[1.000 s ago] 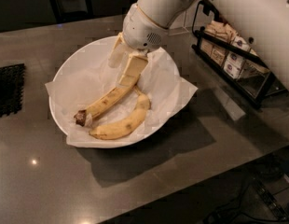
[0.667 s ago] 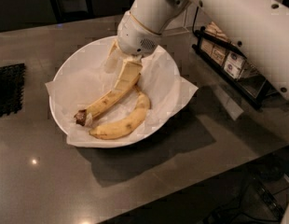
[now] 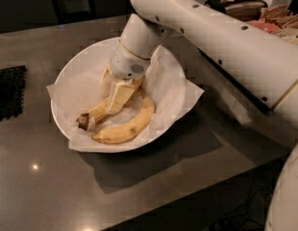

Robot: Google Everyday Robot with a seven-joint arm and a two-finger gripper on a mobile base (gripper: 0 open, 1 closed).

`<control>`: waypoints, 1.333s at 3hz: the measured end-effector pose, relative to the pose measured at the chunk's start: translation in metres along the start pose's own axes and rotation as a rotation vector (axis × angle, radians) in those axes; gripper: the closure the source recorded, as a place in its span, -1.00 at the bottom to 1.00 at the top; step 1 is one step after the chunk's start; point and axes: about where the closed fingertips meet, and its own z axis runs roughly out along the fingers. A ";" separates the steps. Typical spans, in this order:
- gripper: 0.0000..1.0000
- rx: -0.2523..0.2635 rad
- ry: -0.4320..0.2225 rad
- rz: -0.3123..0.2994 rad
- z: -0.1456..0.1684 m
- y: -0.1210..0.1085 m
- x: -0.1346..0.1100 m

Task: Pick banana from white bowl

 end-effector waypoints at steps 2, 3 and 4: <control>0.30 0.032 0.089 0.019 0.020 0.021 0.004; 0.78 0.099 0.105 0.043 0.014 0.024 0.005; 1.00 0.200 0.069 0.059 -0.005 0.022 0.004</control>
Offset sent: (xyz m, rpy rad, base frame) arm -0.0308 -0.0083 -0.0249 -0.1197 -0.1087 -0.0977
